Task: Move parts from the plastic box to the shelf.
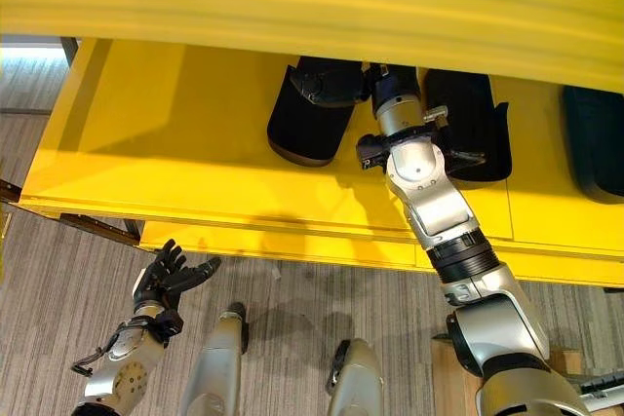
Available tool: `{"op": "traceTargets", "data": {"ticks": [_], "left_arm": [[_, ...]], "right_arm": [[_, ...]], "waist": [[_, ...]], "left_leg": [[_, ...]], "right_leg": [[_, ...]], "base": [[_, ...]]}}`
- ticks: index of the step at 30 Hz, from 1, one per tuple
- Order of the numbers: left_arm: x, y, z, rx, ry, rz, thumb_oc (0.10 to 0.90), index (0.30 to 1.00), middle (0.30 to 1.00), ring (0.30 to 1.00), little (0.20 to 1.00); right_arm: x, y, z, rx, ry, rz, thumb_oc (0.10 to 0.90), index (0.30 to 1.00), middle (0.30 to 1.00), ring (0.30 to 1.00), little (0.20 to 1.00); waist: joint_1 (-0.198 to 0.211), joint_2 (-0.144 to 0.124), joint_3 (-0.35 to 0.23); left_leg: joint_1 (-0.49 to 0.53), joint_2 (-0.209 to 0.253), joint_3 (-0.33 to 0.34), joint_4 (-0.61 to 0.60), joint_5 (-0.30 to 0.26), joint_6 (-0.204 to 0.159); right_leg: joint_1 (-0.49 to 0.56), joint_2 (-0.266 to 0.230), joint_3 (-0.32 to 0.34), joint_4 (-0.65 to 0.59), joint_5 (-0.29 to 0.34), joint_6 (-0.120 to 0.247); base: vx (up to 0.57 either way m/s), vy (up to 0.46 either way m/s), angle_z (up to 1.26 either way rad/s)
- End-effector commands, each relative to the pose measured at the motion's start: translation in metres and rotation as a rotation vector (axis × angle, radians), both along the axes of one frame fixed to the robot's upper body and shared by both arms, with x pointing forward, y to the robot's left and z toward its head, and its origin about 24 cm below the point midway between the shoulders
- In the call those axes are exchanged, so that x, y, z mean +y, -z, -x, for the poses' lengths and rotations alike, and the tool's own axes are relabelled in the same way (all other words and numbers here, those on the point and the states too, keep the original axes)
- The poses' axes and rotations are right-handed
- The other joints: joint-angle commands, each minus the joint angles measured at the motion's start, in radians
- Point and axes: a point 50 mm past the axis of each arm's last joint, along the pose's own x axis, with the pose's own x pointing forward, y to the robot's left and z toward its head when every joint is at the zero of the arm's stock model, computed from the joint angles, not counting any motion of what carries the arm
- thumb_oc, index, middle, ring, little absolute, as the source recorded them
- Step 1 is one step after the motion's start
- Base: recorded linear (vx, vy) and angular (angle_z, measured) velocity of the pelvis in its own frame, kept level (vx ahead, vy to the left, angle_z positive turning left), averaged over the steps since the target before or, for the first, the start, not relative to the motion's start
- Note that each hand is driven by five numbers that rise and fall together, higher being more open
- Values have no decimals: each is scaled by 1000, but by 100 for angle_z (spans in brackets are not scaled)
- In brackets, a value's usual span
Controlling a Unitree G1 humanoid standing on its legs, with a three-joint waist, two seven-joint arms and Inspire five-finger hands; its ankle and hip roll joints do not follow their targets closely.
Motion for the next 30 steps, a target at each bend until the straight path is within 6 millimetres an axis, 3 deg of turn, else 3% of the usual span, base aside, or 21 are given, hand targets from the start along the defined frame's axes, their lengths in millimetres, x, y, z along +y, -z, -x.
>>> {"op": "traceTargets", "data": {"ticks": [1, 14, 30], "left_arm": [[1, -22, -6, -134, 8, -33, 900, 1000, 1000, 1000, 1000], [-3, -24, -8, -144, 34, -30, 900, 1000, 1000, 1000, 1000], [3, -29, -7, -164, 37, -50, 900, 1000, 1000, 1000, 1000]], "right_arm": [[-8, -54, 12, -237, -17, -175, 900, 1000, 1000, 1000, 1000], [0, -58, -8, -166, -28, -335, 900, 1000, 1000, 1000, 1000], [-5, -74, -26, -120, 77, -278, 900, 1000, 1000, 1000, 1000]], "waist": [[10, 6, -55], [27, 26, -44], [48, 39, -34]], "left_leg": [[44, 32, -35, 56, -89, 43], [28, 24, -34, 69, -92, 44], [5, 11, -41, 60, -77, 44]], "right_leg": [[30, 4, 37, -70, 97, 0], [12, 3, 43, -60, 98, -2], [-8, -4, 41, -58, 106, -3]], "base": [[0, 0, 0], [0, 0, 0], [0, 0, 0]]}}
